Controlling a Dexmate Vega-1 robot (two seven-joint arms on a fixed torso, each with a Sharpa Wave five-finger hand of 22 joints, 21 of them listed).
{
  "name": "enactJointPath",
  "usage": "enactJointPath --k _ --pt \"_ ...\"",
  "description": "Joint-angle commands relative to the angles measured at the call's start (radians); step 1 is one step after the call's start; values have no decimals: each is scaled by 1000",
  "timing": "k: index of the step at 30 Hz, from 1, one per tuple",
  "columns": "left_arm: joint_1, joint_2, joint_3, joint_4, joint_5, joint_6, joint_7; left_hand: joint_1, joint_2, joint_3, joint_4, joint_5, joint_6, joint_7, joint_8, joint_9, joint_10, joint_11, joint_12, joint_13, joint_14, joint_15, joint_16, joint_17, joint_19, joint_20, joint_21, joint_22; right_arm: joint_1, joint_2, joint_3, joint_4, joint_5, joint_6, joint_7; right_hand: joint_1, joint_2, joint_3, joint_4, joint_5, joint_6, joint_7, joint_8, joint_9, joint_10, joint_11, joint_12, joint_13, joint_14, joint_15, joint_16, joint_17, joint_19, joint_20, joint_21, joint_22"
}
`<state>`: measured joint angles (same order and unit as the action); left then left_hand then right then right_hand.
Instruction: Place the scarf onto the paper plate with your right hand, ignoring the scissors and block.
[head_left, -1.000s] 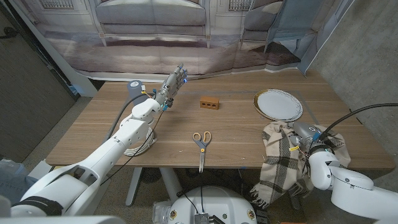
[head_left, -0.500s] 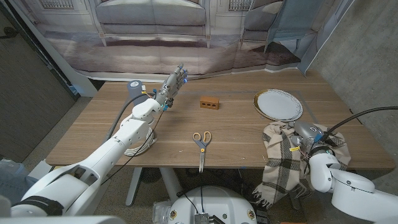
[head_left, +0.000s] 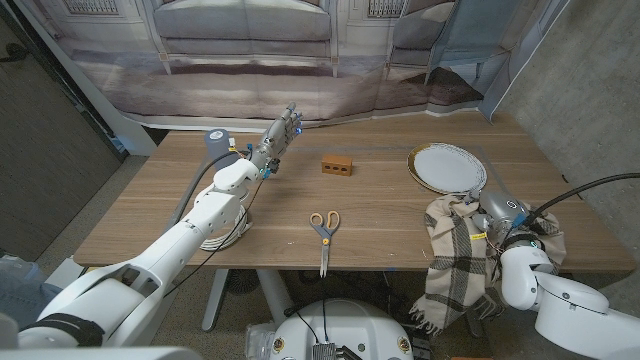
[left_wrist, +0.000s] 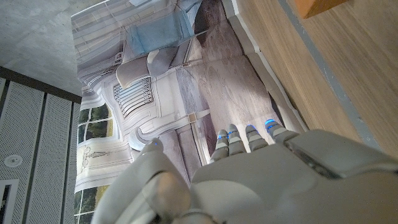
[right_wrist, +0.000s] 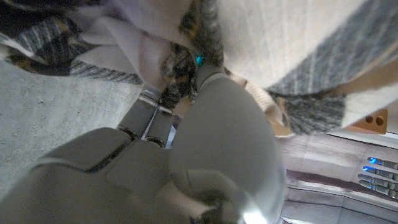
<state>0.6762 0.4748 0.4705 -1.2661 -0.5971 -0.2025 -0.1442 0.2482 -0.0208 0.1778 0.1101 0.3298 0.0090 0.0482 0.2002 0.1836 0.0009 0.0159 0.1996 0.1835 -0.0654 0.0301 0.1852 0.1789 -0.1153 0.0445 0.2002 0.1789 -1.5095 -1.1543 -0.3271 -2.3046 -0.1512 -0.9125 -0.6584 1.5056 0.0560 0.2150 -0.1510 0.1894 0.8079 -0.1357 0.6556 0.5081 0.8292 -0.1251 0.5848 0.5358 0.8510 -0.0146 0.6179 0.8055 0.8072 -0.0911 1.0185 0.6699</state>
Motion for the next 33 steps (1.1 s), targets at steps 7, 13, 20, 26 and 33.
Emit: enactJointPath --k 7,13,20,26,33 --pt "-4 2 0 0 0 -3 -6 3 10 -5 1 5 12 4 -2 3 4 -3 4 6 3 4 4 5 -4 2 3 4 -77 28 104 -62 -29 -34 -6 53 68 2 6 10 11 6 8 5 21 -7 10 32 105 -210 6 14 -1 -140 14 3" --pt "-12 -2 2 12 1 -3 -11 4 11 -6 1 5 11 3 -2 3 4 -1 4 6 3 3 4 5 -4 4 3 4 -95 46 130 -77 -43 -46 -5 52 69 3 6 10 9 2 10 9 20 -9 10 39 107 -210 5 17 -2 -140 18 4" --pt "-23 -12 3 40 -4 -11 -26 5 12 -7 1 5 12 4 -2 3 5 -2 4 6 2 3 4 5 -5 4 3 4 -118 62 158 -103 -71 -69 -8 52 72 5 7 11 10 4 12 9 31 -21 15 53 114 -208 6 25 -3 -141 24 4" --pt "-25 -13 0 45 -5 -20 -29 5 12 -8 1 5 11 3 -2 3 3 -3 4 6 3 4 4 5 -5 4 3 4 -136 58 186 -131 -99 -86 5 50 75 8 8 11 5 4 14 14 31 -20 15 64 114 -207 0 26 -7 -140 27 3" --pt "-25 -8 -2 44 -4 -16 -28 6 13 -9 1 5 12 5 -2 3 5 -3 4 6 2 4 4 5 -5 4 3 4 -142 62 208 -156 -124 -95 26 51 78 12 7 11 -1 8 13 15 22 -18 13 75 115 -205 -5 28 -12 -141 27 1"
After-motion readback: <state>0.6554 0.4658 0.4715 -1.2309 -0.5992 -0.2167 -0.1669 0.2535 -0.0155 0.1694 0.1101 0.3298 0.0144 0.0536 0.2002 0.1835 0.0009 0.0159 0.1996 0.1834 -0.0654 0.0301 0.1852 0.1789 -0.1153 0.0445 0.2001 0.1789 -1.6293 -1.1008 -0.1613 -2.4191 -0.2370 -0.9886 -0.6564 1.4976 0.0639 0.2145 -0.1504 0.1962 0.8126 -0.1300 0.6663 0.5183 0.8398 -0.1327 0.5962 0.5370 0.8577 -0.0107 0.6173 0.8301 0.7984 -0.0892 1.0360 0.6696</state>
